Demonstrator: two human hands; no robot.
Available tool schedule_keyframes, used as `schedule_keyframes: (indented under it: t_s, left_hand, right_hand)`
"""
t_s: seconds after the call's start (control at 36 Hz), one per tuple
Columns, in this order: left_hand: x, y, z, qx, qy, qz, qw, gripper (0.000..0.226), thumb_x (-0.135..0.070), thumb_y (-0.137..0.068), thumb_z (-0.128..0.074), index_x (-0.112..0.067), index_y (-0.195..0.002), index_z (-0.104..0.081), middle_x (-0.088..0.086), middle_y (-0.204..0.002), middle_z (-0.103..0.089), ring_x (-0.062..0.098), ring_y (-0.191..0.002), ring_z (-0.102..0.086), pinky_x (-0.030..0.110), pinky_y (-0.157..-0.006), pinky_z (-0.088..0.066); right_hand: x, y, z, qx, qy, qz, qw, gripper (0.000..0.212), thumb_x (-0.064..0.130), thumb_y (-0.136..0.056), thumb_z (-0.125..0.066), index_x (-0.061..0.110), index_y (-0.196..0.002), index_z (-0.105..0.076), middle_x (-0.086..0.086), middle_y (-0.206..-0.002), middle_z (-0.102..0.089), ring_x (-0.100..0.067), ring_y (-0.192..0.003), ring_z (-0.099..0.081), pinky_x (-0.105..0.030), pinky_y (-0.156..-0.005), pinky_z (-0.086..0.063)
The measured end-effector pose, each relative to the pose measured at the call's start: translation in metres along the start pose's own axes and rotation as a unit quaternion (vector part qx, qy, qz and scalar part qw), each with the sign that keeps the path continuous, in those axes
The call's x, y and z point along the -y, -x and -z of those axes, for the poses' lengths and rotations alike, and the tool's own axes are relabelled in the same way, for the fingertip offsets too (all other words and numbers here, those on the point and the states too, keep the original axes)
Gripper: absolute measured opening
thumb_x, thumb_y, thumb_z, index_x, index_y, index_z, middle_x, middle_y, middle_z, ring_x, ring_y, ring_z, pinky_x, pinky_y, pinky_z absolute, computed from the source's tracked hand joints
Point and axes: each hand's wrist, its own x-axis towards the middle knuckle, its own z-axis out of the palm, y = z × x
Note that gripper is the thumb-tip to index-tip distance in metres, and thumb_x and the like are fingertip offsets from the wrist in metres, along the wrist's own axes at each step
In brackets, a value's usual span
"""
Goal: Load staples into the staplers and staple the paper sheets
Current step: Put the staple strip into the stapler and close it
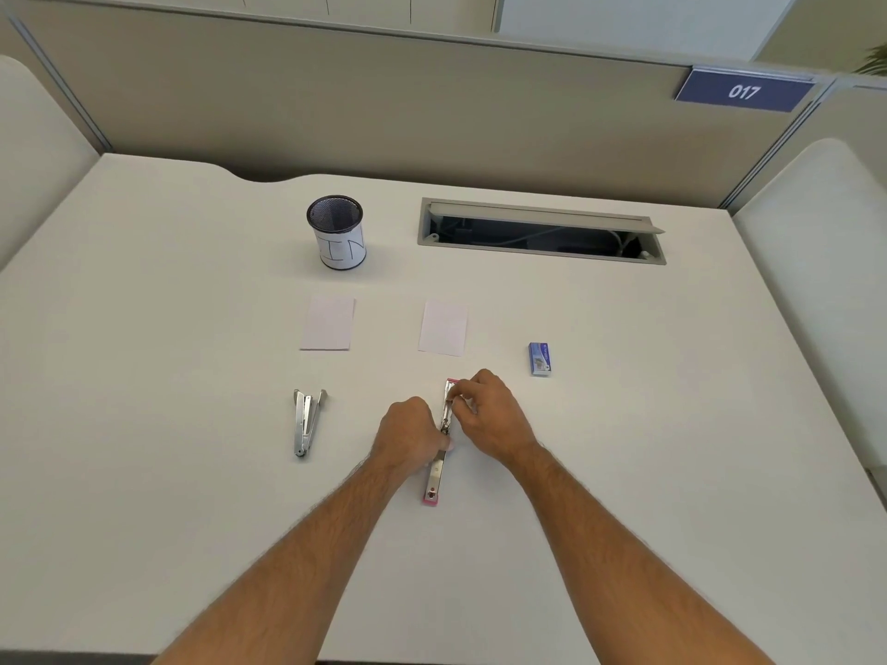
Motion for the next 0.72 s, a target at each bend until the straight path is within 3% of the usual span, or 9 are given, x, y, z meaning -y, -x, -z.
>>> schedule_keyframes:
  t_s: [0.17,0.25,0.33,0.5,0.72]
  left_hand:
    - [-0.001,0.001,0.001,0.003,0.003,0.005,1.0,0.025,-0.02,-0.076,-0.087,-0.006,-0.081,-0.067,0.012,-0.078,-0.076,0.022,-0.058,-0.067,0.033,-0.061,-0.06]
    - [-0.002,0.002,0.002,0.006,0.001,0.008,1.0,0.026,-0.021,-0.075,-0.087,-0.005,-0.085,-0.069,0.011,-0.079,-0.076,0.024,-0.064,-0.071,0.035,-0.065,-0.062]
    - [-0.003,0.002,0.003,0.005,-0.008,0.005,1.0,0.027,-0.022,-0.076,-0.086,-0.004,-0.087,-0.07,0.01,-0.08,-0.076,0.027,-0.075,-0.077,0.037,-0.069,-0.063]
    - [-0.003,0.001,0.003,0.006,-0.029,-0.004,1.0,0.027,-0.019,-0.076,-0.084,-0.003,-0.093,-0.07,0.011,-0.083,-0.077,0.028,-0.074,-0.077,0.045,-0.075,-0.065]
    - [-0.002,0.002,0.003,0.007,-0.024,-0.002,1.0,0.029,-0.023,-0.079,-0.082,-0.002,-0.094,-0.071,0.014,-0.083,-0.077,0.03,-0.076,-0.078,0.045,-0.076,-0.065]
  right_hand:
    - [0.0,0.0,0.004,-0.029,-0.041,-0.028,0.998,0.022,0.016,-0.098,-0.058,0.018,-0.112,-0.074,0.001,-0.098,-0.058,-0.014,-0.088,-0.058,-0.024,-0.078,-0.044]
    - [0.001,0.007,0.01,-0.039,-0.092,-0.025,0.995,0.024,0.009,-0.089,-0.063,0.021,-0.107,-0.074,0.005,-0.094,-0.064,-0.009,-0.084,-0.06,-0.016,-0.075,-0.046]
    - [0.003,0.015,0.015,0.009,-0.155,-0.025,0.988,0.024,0.007,-0.079,-0.069,0.024,-0.095,-0.075,0.009,-0.088,-0.07,-0.002,-0.079,-0.063,-0.012,-0.072,-0.046]
    - [0.003,0.023,0.017,0.081,-0.204,-0.042,0.975,0.025,0.014,-0.072,-0.074,0.029,-0.091,-0.077,0.005,-0.091,-0.075,-0.007,-0.084,-0.068,-0.019,-0.073,-0.056]
    - [0.001,0.025,0.009,0.063,-0.17,-0.021,0.983,0.016,0.009,-0.08,-0.076,0.02,-0.091,-0.08,0.007,-0.087,-0.076,-0.007,-0.084,-0.068,-0.016,-0.076,-0.053]
